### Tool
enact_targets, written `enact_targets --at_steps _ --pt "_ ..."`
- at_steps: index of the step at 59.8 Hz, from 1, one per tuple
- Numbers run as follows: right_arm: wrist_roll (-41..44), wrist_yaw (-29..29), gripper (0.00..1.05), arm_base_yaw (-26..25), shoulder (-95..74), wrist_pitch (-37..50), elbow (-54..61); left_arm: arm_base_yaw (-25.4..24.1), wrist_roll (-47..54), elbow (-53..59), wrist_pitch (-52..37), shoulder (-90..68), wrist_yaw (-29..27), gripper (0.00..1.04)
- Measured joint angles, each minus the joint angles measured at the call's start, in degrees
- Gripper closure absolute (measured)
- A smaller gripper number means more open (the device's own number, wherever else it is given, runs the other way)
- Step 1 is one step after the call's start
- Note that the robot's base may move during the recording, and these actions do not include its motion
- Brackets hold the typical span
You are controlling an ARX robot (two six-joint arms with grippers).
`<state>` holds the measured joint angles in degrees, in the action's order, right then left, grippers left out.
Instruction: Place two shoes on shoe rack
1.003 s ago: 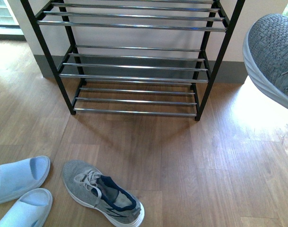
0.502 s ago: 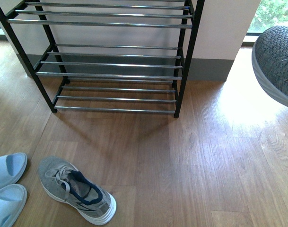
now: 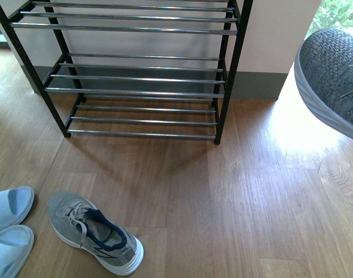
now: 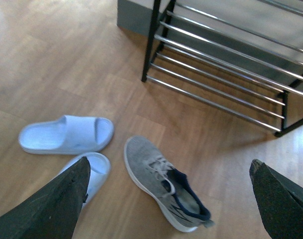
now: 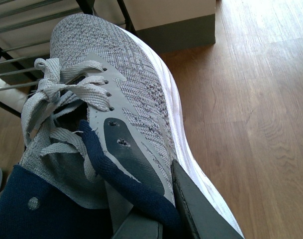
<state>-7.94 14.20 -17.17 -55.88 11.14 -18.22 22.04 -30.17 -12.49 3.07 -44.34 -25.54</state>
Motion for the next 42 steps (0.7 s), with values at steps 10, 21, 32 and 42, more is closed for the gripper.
enact_targets --at_steps 10,21,32,42 --pt "0.0 -0.02 1.03 0.0 0.0 0.0 0.0 2.34 -10.91 -4.5 -14.75 -27.89 3.69 0.09" --pt "0.0 -0.02 1.03 0.0 0.0 0.0 0.0 1.97 -18.99 -10.03 -22.64 -53.66 6.1 0.09" --pt "0.0 -0.04 1.03 0.0 0.0 0.0 0.0 -0.57 -21.92 -15.69 -25.7 -73.42 7.52 0.09" --pt "0.0 -0.02 1.03 0.0 0.0 0.0 0.0 -1.64 -22.56 -20.7 -27.12 -84.21 9.51 0.09"
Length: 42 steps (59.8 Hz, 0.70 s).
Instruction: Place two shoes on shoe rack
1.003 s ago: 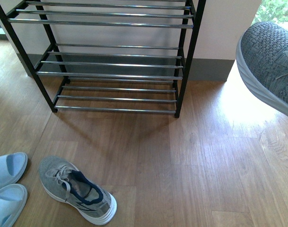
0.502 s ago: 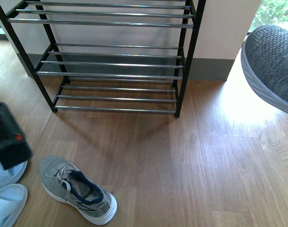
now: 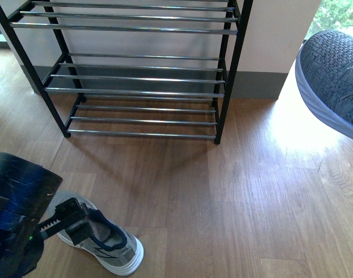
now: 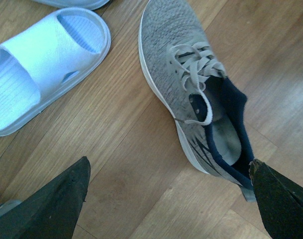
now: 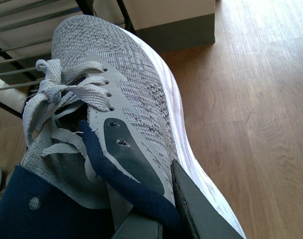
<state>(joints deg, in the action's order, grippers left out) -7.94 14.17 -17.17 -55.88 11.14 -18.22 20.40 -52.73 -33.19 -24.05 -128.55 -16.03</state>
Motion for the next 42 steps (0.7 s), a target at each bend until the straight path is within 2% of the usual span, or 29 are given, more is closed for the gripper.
enact_targets --at_steps 20,42 --pt "0.0 0.0 1.03 0.0 0.0 0.0 0.0 0.55 -1.2 -13.75 4.15 -13.14 2.29 0.09" --pt "0.0 0.0 1.03 0.0 0.0 0.0 0.0 2.47 -3.61 -20.85 6.86 -21.86 2.73 0.09"
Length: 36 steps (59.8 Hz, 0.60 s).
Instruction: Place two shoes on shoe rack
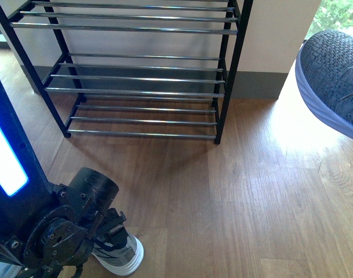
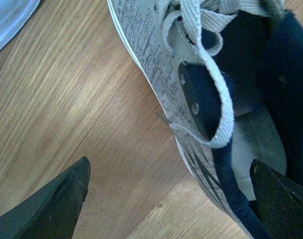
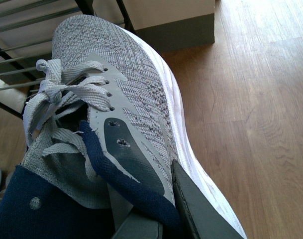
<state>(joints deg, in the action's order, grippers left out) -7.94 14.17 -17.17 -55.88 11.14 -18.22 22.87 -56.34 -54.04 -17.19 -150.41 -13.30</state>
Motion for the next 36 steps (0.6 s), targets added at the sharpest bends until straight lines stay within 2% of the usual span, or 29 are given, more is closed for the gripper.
enact_targets --at_steps 32,36 --pt "0.0 0.0 1.03 0.0 0.0 0.0 0.0 -0.31 -1.38 -7.3 2.91 -6.23 -0.98 0.09" --pt "0.0 0.0 1.03 0.0 0.0 0.0 0.0 -0.5 -1.46 -7.89 3.37 -6.73 -1.22 0.18"
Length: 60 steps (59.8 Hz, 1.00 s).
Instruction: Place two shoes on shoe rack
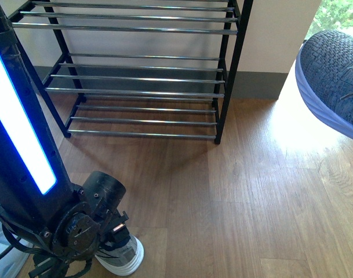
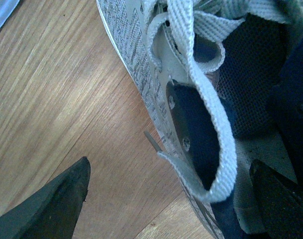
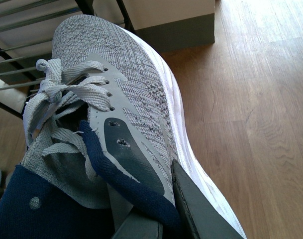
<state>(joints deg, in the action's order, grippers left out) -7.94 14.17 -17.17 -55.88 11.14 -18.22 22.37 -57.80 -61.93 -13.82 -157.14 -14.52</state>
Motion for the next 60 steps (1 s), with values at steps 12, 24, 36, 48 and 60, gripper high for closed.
enact_targets --at_steps 12,24,36,48,60 --pt "0.0 0.0 1.03 0.0 0.0 0.0 0.0 -0.02 0.07 -1.38 0.46 -0.7 -0.07 0.46" --pt "0.0 0.0 1.03 0.0 0.0 0.0 0.0 -0.04 0.55 -2.34 1.33 -1.6 -0.61 0.75" --pt "0.0 0.0 1.03 0.0 0.0 0.0 0.0 -0.02 2.16 -2.14 1.51 -1.62 -2.34 1.03" --pt "0.0 0.0 1.03 0.0 0.0 0.0 0.0 -0.02 7.76 1.36 -0.22 0.85 -6.8 1.03" --pt "0.0 0.0 1.03 0.0 0.0 0.0 0.0 -0.15 14.86 10.99 -3.1 14.88 -10.71 1.03"
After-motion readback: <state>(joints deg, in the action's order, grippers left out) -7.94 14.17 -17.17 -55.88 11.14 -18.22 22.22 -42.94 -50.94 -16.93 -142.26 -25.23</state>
